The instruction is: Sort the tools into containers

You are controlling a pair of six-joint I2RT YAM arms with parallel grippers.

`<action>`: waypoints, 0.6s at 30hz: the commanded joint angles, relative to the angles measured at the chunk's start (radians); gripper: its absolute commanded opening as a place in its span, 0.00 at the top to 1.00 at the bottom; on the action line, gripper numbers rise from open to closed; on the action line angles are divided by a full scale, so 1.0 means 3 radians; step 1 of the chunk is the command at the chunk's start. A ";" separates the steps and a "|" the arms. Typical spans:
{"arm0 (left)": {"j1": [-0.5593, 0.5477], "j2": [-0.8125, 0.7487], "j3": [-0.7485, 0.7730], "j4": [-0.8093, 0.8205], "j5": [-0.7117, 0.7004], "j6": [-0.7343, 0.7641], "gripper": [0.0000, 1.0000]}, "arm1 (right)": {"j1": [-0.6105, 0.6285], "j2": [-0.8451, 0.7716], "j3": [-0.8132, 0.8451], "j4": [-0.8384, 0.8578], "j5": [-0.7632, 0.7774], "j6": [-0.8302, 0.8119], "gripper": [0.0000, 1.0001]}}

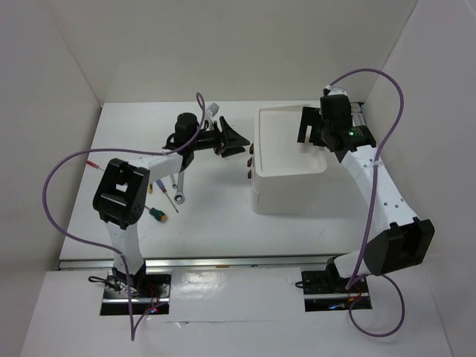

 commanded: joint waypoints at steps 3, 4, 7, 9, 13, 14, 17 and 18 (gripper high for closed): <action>-0.0046 0.0209 -0.0108 0.1092 0.0236 -0.0462 0.26 | 0.0028 -0.0117 -0.0038 -0.0186 -0.0002 -0.0081 0.08; -0.0046 0.0240 -0.0108 0.1139 0.0236 -0.0463 0.26 | 0.0028 -0.0117 -0.0038 -0.0186 -0.0002 -0.0081 0.08; -0.0077 0.0240 -0.0108 0.1261 0.0267 -0.0564 0.26 | 0.0058 -0.0117 -0.0074 -0.0186 -0.0002 -0.0081 0.08; -0.0077 0.0240 -0.0148 0.1404 0.0303 -0.0687 0.26 | 0.0058 -0.0117 -0.0109 -0.0186 -0.0002 -0.0081 0.08; -0.0077 0.0306 -0.0179 0.1538 0.0303 -0.0795 0.31 | 0.0058 -0.0117 -0.0109 -0.0155 -0.0002 -0.0081 0.08; -0.0077 0.0307 -0.0179 0.1573 0.0333 -0.0795 0.33 | 0.0058 -0.0117 -0.0140 -0.0155 -0.0002 -0.0081 0.08; -0.0077 0.0337 -0.0215 0.1767 0.0334 -0.0927 0.41 | 0.0058 -0.0117 -0.0140 -0.0155 -0.0002 -0.0081 0.08; -0.0077 0.0337 -0.0215 0.1768 0.0334 -0.0928 0.41 | 0.0058 -0.0117 -0.0140 -0.0155 -0.0002 -0.0081 0.08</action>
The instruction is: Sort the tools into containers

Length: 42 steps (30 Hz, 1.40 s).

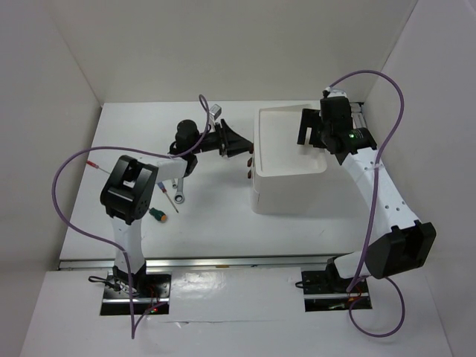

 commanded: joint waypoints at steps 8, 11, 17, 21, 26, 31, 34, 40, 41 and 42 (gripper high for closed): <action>-0.0047 0.0113 -0.0070 0.0574 0.0142 -0.0193 0.72 | 0.0037 -0.0053 -0.0082 -0.0137 0.0008 -0.0067 0.08; -0.0047 0.0143 -0.0070 0.0605 0.0142 -0.0193 0.82 | 0.0037 -0.0053 -0.0082 -0.0137 0.0008 -0.0067 0.08; -0.0016 0.0077 -0.0101 0.0601 0.0142 -0.0163 1.00 | 0.0037 -0.0053 -0.0112 -0.0137 0.0008 -0.0067 0.08; 0.0173 -0.0199 -0.0341 0.0314 0.0142 0.0088 1.00 | 0.0037 -0.0083 -0.0112 -0.0137 0.0008 -0.0103 0.08; 0.0586 -0.0460 -0.0576 0.0145 0.0228 0.0205 1.00 | 0.0037 -0.0084 -0.0143 -0.0137 0.0044 -0.0103 0.08; 0.0960 -0.0736 -0.0740 -0.0141 0.0300 0.0410 1.00 | 0.0037 -0.0084 -0.0143 -0.0137 0.0044 -0.0103 0.08; 0.1078 -0.0894 -0.0842 -0.0416 0.0300 0.0527 1.00 | 0.0067 -0.0084 -0.0143 -0.0137 0.0044 -0.0103 0.08; 0.1109 -0.1277 -0.0761 -0.1548 0.0020 0.1169 0.09 | 0.0067 -0.0053 -0.0143 -0.0137 0.0008 -0.0134 0.08; 0.1109 -0.1324 -0.0690 -0.1821 -0.0057 0.1329 0.05 | 0.0067 -0.0053 -0.0143 -0.0137 0.0008 -0.0134 0.08; 0.1109 -0.1360 -0.0598 -0.2112 -0.0291 0.1482 0.05 | 0.0067 -0.0053 -0.0143 -0.0107 0.0008 -0.0134 0.07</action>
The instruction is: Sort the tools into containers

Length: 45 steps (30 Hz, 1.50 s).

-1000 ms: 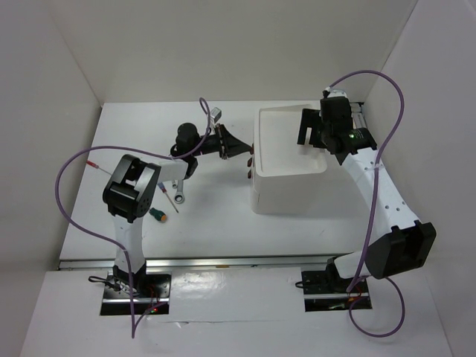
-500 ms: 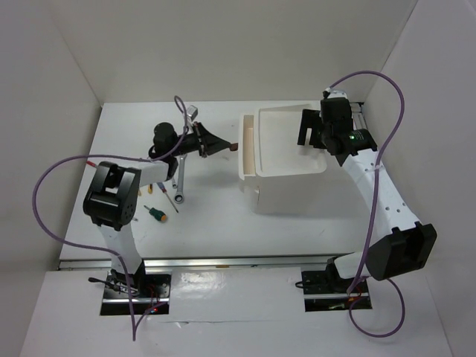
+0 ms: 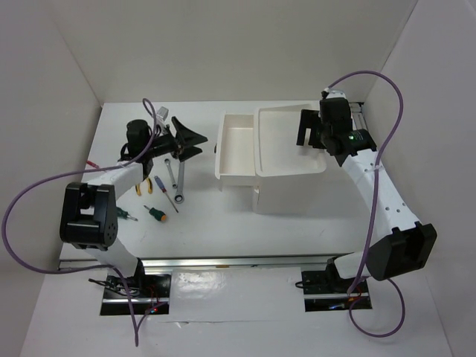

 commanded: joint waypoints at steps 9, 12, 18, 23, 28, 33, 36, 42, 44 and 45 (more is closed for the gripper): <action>0.0103 0.0103 0.1450 -0.3562 -0.2596 0.1574 0.00 | 0.0042 0.0022 -0.0083 -0.0161 -0.0028 -0.0094 0.06; 0.0175 0.0273 0.1532 -0.3875 -0.2939 0.1620 0.07 | 0.0073 0.0053 -0.0083 -0.0161 -0.0027 -0.0094 0.06; 0.0354 0.0319 0.1369 -0.4162 -0.3221 0.1503 0.18 | 0.0073 0.0124 -0.0083 -0.0192 -0.0058 -0.0064 0.06; 0.0420 0.0216 0.1267 -0.4285 -0.3354 0.1400 0.22 | 0.0073 0.0155 -0.0083 -0.0161 -0.0124 -0.0033 0.06; 0.0420 0.0181 0.1128 -0.4285 -0.3385 0.1298 0.31 | 0.0073 0.0089 -0.0149 -0.0131 -0.0125 -0.0002 0.06; 0.0359 0.0242 0.0975 -0.4127 -0.3354 0.1227 0.40 | 0.0103 0.0023 -0.0186 -0.0095 -0.0125 -0.0002 0.06; 0.0257 0.0375 0.0944 -0.4096 -0.3400 0.1185 0.40 | 0.0103 0.0022 -0.0186 -0.0095 -0.0125 -0.0002 0.06; 0.0134 0.0502 0.0944 -0.4034 -0.3400 0.1084 0.38 | 0.0103 0.0022 -0.0150 -0.0131 -0.0125 -0.0002 0.06; 0.0103 0.0539 0.0980 -0.4034 -0.3436 0.1048 0.38 | 0.0134 0.0022 -0.0150 -0.0131 -0.0125 -0.0002 0.06; 0.0103 0.0569 0.0980 -0.4034 -0.3481 0.1047 0.38 | 0.0134 0.0022 -0.0150 -0.0131 -0.0125 -0.0002 0.06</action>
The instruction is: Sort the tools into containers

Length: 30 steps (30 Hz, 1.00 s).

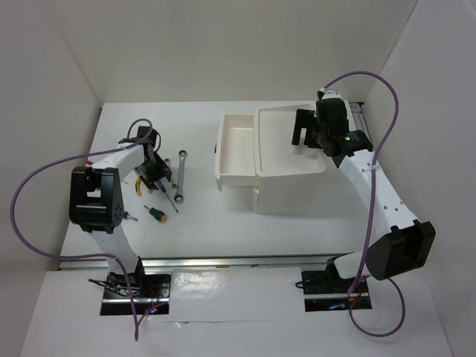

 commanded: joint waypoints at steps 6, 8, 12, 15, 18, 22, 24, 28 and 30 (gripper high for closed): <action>0.0002 0.0068 -0.0022 -0.0001 -0.0256 -0.0230 0.41 | 0.0065 0.0002 -0.0079 -0.0303 -0.0024 -0.0058 0.06; 0.0002 0.0099 -0.0022 -0.0037 -0.0292 -0.0260 0.47 | 0.0065 0.0002 -0.0079 -0.0303 -0.0024 -0.0058 0.06; 0.0002 0.0175 -0.0022 -0.0037 -0.0292 -0.0291 0.45 | 0.0065 -0.0029 -0.0079 -0.0273 -0.0024 -0.0058 0.06; 0.0002 0.0257 -0.0022 -0.0037 -0.0333 -0.0291 0.45 | 0.0065 -0.0100 -0.0109 -0.0242 -0.0024 -0.0058 0.06; 0.0002 0.0375 -0.0022 -0.0037 -0.0333 -0.0291 0.46 | 0.0065 -0.0131 -0.0140 -0.0242 -0.0024 -0.0058 0.06; -0.0029 0.0482 0.0008 -0.0067 -0.0303 -0.0322 0.91 | 0.0065 -0.0131 -0.0140 -0.0242 -0.0024 -0.0058 0.06; -0.0029 0.0432 0.0039 -0.0108 -0.0262 -0.0322 1.00 | 0.0065 -0.0131 -0.0140 -0.0272 -0.0024 -0.0058 0.06; -0.0090 0.0024 0.0227 -0.0179 -0.0262 -0.0255 1.00 | 0.0065 -0.0101 -0.0109 -0.0303 0.0007 -0.0058 0.06; -0.0121 -0.0202 0.0436 -0.0210 -0.0262 -0.0128 1.00 | 0.0065 -0.0100 -0.0073 -0.0303 0.0007 -0.0058 0.06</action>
